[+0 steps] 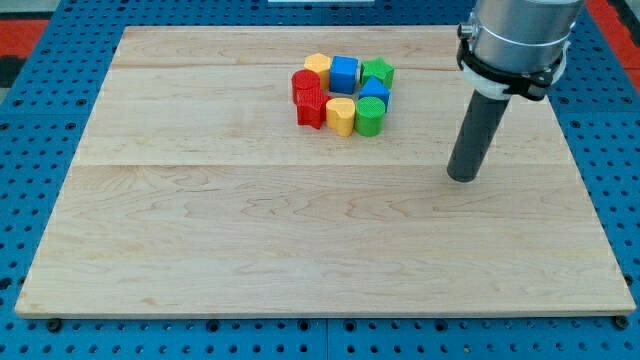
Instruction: Push your arm into group of blocks
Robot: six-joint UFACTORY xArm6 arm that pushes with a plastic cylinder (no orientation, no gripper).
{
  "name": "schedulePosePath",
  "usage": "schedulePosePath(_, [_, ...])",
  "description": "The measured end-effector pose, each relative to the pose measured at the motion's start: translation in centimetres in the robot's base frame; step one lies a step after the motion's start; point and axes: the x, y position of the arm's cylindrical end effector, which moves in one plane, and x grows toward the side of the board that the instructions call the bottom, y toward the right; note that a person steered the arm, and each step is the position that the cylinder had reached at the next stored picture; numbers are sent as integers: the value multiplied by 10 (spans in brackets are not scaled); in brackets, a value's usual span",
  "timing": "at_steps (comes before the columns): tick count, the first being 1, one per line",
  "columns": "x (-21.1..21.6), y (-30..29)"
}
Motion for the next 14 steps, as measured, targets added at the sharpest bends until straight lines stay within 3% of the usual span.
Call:
schedulePosePath(4, [-9, 3])
schedulePosePath(7, [-64, 16])
schedulePosePath(8, [-70, -14])
schedulePosePath(10, [-121, -15])
schedulePosePath(12, [-134, -94])
schedulePosePath(13, [-138, -96])
schedulePosePath(14, [-149, -34])
